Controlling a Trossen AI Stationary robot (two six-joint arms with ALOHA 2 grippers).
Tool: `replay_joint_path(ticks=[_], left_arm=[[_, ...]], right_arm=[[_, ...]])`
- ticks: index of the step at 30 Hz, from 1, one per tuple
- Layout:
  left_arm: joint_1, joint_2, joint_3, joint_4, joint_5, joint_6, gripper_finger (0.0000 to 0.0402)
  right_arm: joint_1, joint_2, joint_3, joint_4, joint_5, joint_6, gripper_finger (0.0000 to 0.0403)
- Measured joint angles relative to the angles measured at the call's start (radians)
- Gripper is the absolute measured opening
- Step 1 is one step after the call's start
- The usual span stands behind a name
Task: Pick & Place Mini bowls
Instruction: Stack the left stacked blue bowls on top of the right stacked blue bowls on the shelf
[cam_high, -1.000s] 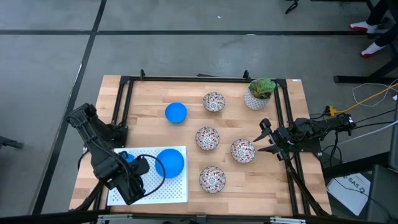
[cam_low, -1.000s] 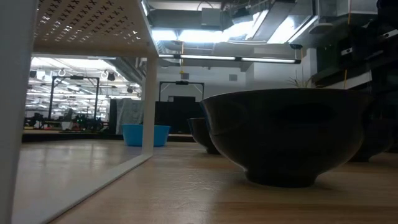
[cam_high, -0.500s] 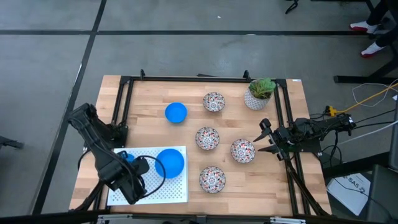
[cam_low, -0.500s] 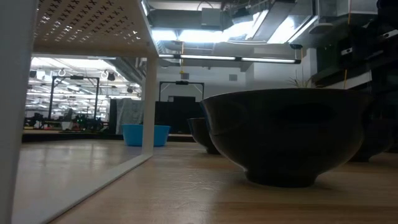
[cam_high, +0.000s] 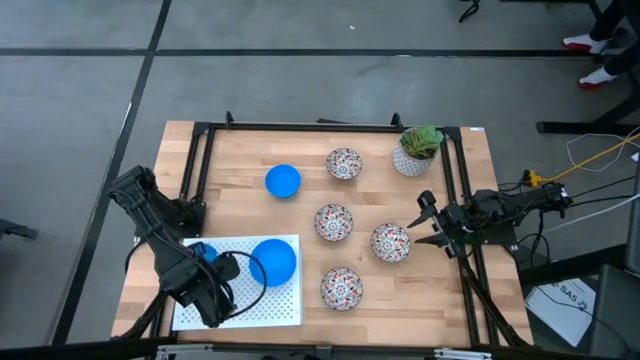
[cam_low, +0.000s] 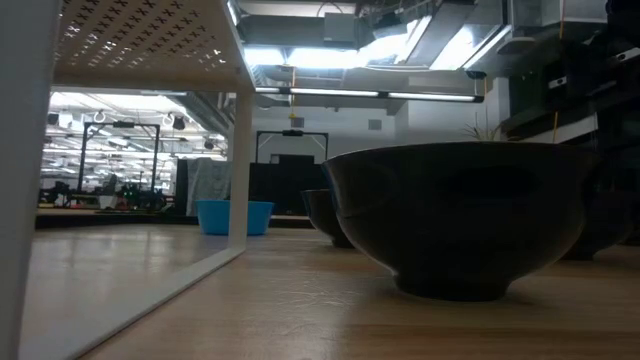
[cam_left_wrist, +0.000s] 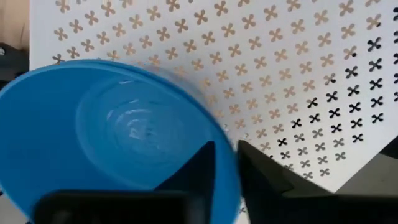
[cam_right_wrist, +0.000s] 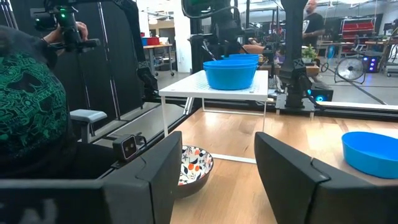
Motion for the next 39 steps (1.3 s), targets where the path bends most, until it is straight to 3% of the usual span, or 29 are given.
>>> replay_joint_path(ticks=[3, 12, 26, 35, 39], left_arm=[[0.000, 0.000, 0.001, -0.008, -0.004, 0.021, 0.0013], [0.000, -0.021, 0.001, -0.002, -0.116, 0.081, 0.0007], [0.002, -0.184, 0.010, 0.004, -0.330, 0.114, 0.0005], [0.004, -0.249, 0.010, 0.001, -0.562, 0.268, 0.0004], [0.032, -0.257, 0.010, 0.001, -0.617, 0.378, 0.0005]], right_arm=[[0.000, 0.000, 0.000, 0.000, 0.000, 0.003, 0.0200], [0.000, 0.000, 0.000, 0.000, 0.000, 0.003, 0.0200], [0.000, 0.000, 0.000, 0.000, 0.000, 0.003, 0.0200], [0.000, 0.000, 0.000, 0.000, 0.000, 0.011, 0.0200], [0.000, 0.000, 0.000, 0.000, 0.000, 0.026, 0.0200]])
